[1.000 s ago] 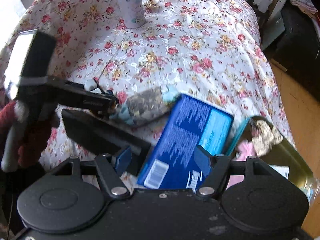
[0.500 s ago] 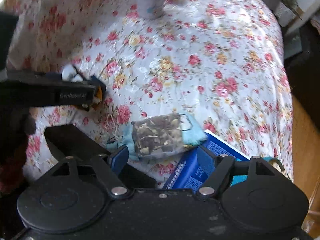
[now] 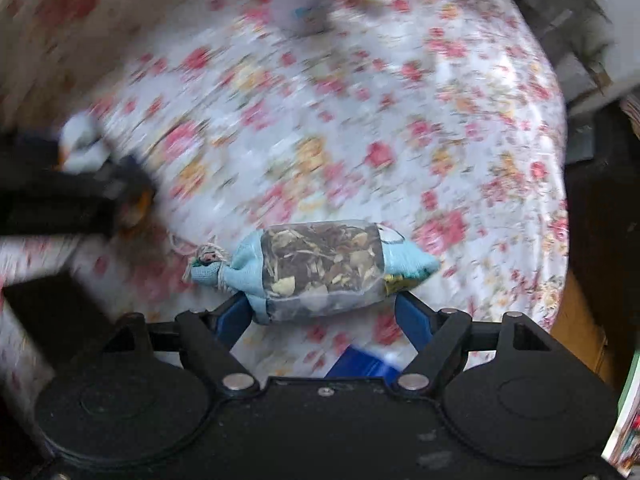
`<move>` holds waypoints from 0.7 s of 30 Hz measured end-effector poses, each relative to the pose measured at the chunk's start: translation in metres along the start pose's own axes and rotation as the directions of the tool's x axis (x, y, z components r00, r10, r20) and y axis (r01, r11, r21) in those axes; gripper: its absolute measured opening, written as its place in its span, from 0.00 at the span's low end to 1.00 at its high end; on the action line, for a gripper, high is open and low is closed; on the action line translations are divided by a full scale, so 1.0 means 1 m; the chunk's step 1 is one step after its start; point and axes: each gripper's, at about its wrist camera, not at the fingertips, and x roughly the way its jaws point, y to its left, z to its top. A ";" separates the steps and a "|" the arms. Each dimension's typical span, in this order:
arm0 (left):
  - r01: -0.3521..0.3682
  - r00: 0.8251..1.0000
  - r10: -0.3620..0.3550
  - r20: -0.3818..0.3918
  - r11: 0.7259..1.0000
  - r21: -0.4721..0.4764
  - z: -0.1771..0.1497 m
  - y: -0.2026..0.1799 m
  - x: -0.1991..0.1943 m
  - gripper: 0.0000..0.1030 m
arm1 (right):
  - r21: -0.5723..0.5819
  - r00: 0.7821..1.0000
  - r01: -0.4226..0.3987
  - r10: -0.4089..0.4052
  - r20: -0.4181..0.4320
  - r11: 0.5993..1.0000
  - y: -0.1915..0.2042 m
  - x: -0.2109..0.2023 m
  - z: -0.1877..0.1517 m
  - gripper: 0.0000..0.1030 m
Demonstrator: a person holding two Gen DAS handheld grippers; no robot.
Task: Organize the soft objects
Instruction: 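Grasp the striped socks with the left tool while the right tool grasps the seed sachet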
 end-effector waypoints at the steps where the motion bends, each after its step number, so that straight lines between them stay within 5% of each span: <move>1: 0.002 1.000 -0.002 0.000 1.000 -0.003 0.000 0.000 0.000 0.70 | 0.035 1.000 0.000 0.000 -0.002 0.999 -0.006 0.002 0.003 0.74; 9: 0.000 1.000 0.000 0.001 1.000 0.007 0.000 -0.001 0.002 0.71 | 0.291 0.997 -0.078 0.082 -0.003 0.953 -0.044 0.007 0.012 0.76; 21: 0.002 1.000 -0.002 -0.007 1.000 0.005 -0.001 -0.001 0.005 0.73 | 0.406 0.981 -0.177 0.192 0.002 0.897 -0.055 0.035 0.040 0.89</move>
